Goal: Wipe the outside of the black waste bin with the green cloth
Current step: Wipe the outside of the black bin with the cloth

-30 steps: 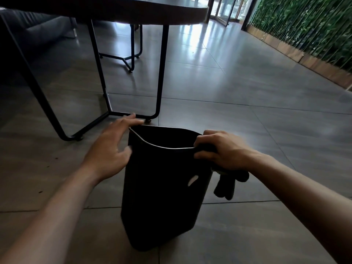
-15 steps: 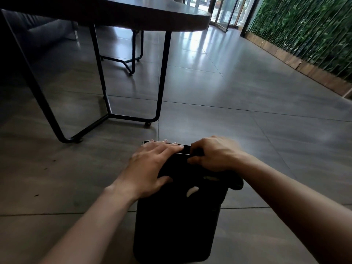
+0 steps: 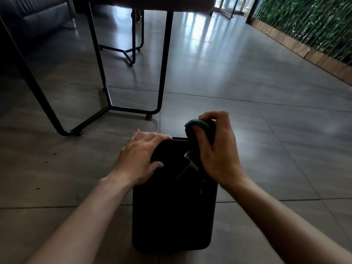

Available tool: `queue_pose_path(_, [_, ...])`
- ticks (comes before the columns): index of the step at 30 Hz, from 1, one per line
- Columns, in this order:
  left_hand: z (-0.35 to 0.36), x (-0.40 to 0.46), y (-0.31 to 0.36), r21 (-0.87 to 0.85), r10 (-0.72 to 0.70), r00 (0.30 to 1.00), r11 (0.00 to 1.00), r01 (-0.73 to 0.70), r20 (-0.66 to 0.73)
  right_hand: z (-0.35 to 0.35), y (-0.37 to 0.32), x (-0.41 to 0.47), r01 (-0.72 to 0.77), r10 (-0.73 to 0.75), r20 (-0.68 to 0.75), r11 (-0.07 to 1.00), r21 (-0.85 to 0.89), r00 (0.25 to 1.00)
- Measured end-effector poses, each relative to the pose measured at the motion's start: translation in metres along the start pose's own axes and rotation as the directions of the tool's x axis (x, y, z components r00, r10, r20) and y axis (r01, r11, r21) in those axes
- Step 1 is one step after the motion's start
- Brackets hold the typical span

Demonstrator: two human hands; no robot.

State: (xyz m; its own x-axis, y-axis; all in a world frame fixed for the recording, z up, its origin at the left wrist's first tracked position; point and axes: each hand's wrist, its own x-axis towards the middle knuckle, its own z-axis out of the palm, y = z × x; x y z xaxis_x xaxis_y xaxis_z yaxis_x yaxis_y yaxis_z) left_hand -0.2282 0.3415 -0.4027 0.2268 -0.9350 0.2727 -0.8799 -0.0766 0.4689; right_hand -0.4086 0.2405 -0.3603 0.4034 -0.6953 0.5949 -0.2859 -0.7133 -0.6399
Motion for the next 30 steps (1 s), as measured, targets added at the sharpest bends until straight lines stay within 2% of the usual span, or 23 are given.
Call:
queue_pose_path(2, [0.001, 0.003, -0.001, -0.009, -0.005, 1.000, 1.000, 0.005, -0.005, 0.017, 0.003, -0.018, 0.089, -0.086, -0.082, 0.996, 0.025, 0.993])
queue_pose_path(3, [0.002, 0.004, -0.002, -0.012, -0.005, 1.000, 1.000, 0.005, -0.006, 0.027, 0.008, -0.031, 0.113, -0.112, -0.072, 0.994, 0.005, 0.991])
queue_pose_path(5, [0.003, 0.006, -0.002, -0.014, 0.008, 1.000, 1.000, -0.007, 0.015, 0.042, 0.023, -0.059, 0.155, -0.150, 0.049, 0.977, -0.149, 0.988])
queue_pose_path(7, [0.005, 0.006, -0.003, -0.015, 0.021, 0.999, 1.000, -0.021, 0.028, 0.050, 0.042, -0.087, 0.266, -0.208, 0.196, 0.901, -0.342, 0.958])
queue_pose_path(9, [0.005, 0.005, -0.004, -0.024, 0.014, 1.000, 1.000, -0.013, 0.010, 0.050, 0.056, -0.105, 0.387, -0.273, 0.306, 0.819, -0.424, 0.912])
queue_pose_path(15, [0.003, 0.008, -0.003, -0.036, -0.003, 1.000, 0.999, 0.003, 0.004, 0.026, 0.066, -0.115, 0.607, -0.275, 0.622, 0.678, -0.415, 0.733])
queue_pose_path(20, [0.004, 0.009, -0.003, -0.042, 0.016, 1.000, 0.999, -0.015, 0.016, 0.012, 0.081, -0.118, 0.786, -0.287, 0.785, 0.496, -0.369, 0.549])
queue_pose_path(23, [0.004, 0.009, -0.002, -0.038, 0.015, 1.000, 0.999, -0.014, 0.020, 0.010, 0.089, -0.124, 0.853, -0.353, 0.811, 0.420, -0.308, 0.467])
queue_pose_path(26, [0.005, 0.008, -0.001, -0.040, 0.009, 0.999, 0.999, -0.008, 0.034, 0.005, 0.096, -0.117, 0.844, -0.485, 0.715, 0.453, -0.286, 0.503])
queue_pose_path(28, [0.005, 0.008, 0.000, -0.034, 0.013, 0.999, 0.999, -0.012, 0.039, 0.005, 0.098, -0.103, 0.799, -0.498, 0.646, 0.504, -0.327, 0.578])
queue_pose_path(30, [0.004, 0.008, 0.001, -0.039, 0.011, 0.999, 0.999, -0.009, 0.043, 0.009, 0.093, -0.084, 0.712, -0.485, 0.538, 0.590, -0.381, 0.690])
